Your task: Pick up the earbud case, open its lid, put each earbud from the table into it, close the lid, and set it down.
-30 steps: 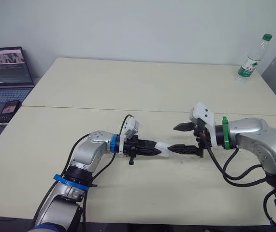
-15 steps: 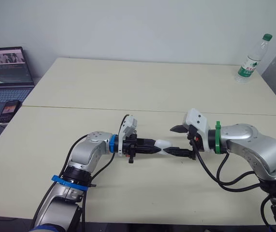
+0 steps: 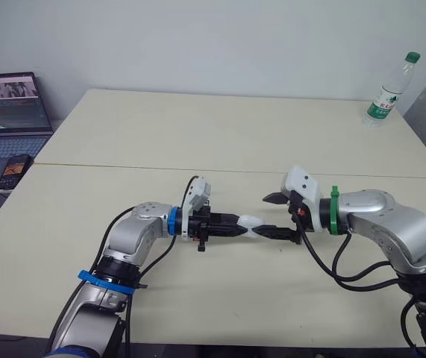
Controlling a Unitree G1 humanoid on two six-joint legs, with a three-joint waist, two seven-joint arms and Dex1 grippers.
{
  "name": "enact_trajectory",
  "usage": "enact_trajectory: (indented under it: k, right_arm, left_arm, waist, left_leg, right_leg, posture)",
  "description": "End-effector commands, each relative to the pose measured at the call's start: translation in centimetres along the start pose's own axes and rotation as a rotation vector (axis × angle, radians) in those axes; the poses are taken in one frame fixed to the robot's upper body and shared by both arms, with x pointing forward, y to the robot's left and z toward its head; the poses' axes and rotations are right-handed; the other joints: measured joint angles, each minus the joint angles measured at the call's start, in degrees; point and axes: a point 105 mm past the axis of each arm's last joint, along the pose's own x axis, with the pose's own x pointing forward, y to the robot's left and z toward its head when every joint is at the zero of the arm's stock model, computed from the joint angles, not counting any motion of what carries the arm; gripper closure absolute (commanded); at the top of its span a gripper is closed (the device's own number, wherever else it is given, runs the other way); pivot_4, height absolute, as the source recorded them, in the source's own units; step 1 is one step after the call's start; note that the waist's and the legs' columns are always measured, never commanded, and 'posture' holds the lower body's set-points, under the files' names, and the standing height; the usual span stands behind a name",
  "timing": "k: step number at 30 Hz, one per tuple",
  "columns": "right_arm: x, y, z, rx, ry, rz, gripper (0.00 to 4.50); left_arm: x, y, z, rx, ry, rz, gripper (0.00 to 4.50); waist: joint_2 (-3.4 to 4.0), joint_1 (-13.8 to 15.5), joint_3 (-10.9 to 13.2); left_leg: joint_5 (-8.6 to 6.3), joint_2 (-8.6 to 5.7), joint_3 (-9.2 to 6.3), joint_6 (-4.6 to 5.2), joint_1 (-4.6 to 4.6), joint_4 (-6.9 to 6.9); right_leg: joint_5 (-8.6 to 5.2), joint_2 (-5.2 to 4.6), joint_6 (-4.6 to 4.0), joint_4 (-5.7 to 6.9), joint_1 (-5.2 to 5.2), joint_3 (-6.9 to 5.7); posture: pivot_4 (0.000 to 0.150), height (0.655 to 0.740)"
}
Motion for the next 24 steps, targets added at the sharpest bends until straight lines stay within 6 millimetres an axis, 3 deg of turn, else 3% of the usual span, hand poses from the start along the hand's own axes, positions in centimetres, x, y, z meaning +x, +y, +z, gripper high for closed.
enact_trajectory:
  k: [1, 14, 18, 20, 24]
  right_arm:
    - [-1.1, -1.9, 1.7, -0.039, -0.051, -0.105, 0.06]
    - [-2.0, -4.1, 3.8, -0.043, -0.152, -0.221, 0.06]
    - [-3.4, -5.1, 4.5, -0.007, -0.224, -0.278, 0.06]
    - [-4.5, -6.2, 4.2, 0.028, -0.256, -0.355, 0.06]
    - [-7.3, -8.1, 1.7, 0.102, -0.237, -0.528, 0.06]
  left_arm:
    - [0.1, -0.6, 0.8, 0.049, -0.013, -0.032, 3.74]
    - [0.1, -0.6, 0.8, 0.056, -0.011, -0.03, 3.74]
    - [-0.1, -0.2, 1.0, 0.071, -0.026, 0.008, 3.74]
    - [-0.2, 0.0, 1.3, 0.086, -0.05, 0.039, 3.74]
    - [-0.6, 0.2, 2.0, 0.133, -0.1, 0.114, 3.74]
  waist:
    - [0.0, 0.0, 0.0]
    - [0.0, 0.0, 0.0]
    - [0.0, 0.0, 0.0]
    - [0.0, 0.0, 0.0]
    - [0.0, 0.1, 0.0]
  left_leg:
    - [0.0, 0.0, 0.0, 0.0, 0.0, 0.0]
    - [0.0, 0.01, 0.0, 0.0, 0.0, -0.01]
    - [0.0, 0.0, 0.02, 0.0, -0.01, 0.0]
    - [0.0, -0.01, 0.02, 0.0, -0.02, 0.0]
    - [0.0, 0.0, 0.0, 0.0, -0.04, -0.02]
  right_leg:
    - [0.0, 0.0, 0.0, 0.0, 0.0, 0.0]
    - [0.0, -0.01, 0.0, 0.02, -0.01, 0.0]
    - [0.0, -0.02, 0.0, 0.0, 0.0, 0.01]
    - [0.0, -0.03, 0.0, -0.01, 0.0, 0.01]
    - [0.0, -0.06, 0.0, -0.03, 0.0, -0.01]
  posture:
    - [0.15, 0.74]
    - [0.15, 0.74]
    - [0.15, 0.74]
    - [0.15, 0.74]
    - [0.15, 0.74]
